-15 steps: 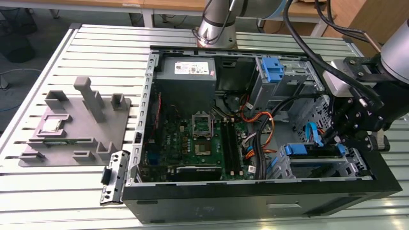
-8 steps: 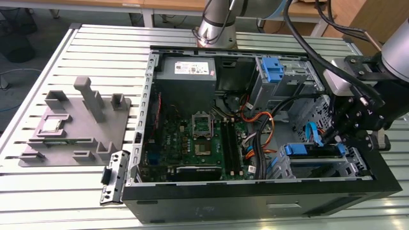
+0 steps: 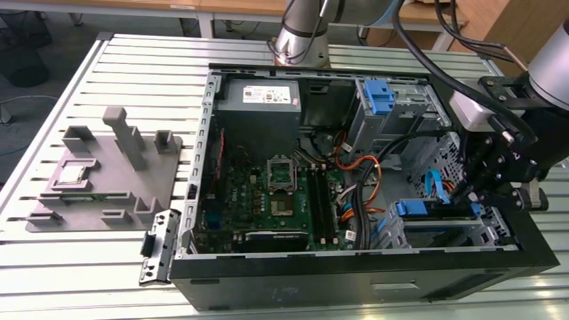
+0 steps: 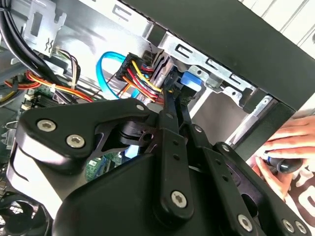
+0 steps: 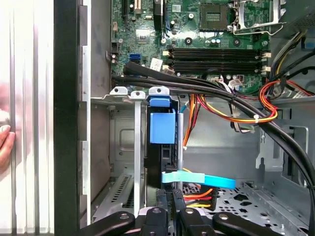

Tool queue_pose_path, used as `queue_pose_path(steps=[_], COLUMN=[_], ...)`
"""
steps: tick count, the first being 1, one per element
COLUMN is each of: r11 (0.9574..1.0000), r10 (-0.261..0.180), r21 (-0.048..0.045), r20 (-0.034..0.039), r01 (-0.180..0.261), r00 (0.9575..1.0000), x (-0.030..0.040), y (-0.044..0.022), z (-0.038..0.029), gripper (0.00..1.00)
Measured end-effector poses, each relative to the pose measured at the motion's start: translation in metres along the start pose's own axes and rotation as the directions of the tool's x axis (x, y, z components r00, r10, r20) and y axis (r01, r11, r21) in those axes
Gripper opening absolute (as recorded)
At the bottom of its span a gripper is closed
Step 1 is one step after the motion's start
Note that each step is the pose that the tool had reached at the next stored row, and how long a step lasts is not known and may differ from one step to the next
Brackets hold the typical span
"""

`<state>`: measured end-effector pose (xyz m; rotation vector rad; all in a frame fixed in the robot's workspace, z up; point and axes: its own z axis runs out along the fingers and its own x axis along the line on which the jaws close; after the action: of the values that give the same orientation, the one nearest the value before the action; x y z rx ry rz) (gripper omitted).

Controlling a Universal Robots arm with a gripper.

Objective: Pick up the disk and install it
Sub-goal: 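Insert the second disk wire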

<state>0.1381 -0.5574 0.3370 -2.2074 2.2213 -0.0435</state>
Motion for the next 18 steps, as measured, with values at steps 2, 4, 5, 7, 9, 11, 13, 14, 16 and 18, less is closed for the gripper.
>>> queue_pose_path(steps=[2, 4, 5, 7, 9, 11, 13, 14, 16, 18], r11=[1.0, 1.0, 1.0, 1.0, 1.0, 1.0, 1.0, 1.0, 1.0, 1.0], r10=[0.0, 0.0, 0.0, -0.001, -0.001, -0.001, -0.001, -0.001, -0.001, -0.001], r21=[0.0, 0.0001, 0.0, 0.0001, 0.0001, 0.0001, 0.0001, 0.0001, 0.0001, 0.0001], r20=[-0.0009, -0.0074, -0.0116, -0.0177, -0.019, -0.0201, -0.0203, -0.0204, -0.0204, -0.0202], r01=[0.0, 0.0, 0.0, 0.001, 0.001, 0.001, 0.001, 0.001, 0.001, 0.001], r00=[1.0, 1.0, 0.9999, 0.9998, 0.9998, 0.9998, 0.9998, 0.9998, 0.9998, 0.9998], x=[-0.0011, -0.0015, -0.0014, -0.0014, -0.0014, -0.0015, -0.0015, -0.0015, -0.0015, -0.0015], y=[0.0001, 0.0002, 0.0003, 0.0006, 0.0011, 0.0017, 0.0023, 0.0026, 0.003, 0.0034], z=[0.0, 0.0001, 0.0001, 0.0001, 0.0003, 0.0006, 0.0011, 0.0014, 0.0018, 0.0022], gripper=[0.16, 0.16, 0.16, 0.16, 0.16, 0.16, 0.16, 0.16, 0.16, 0.16])
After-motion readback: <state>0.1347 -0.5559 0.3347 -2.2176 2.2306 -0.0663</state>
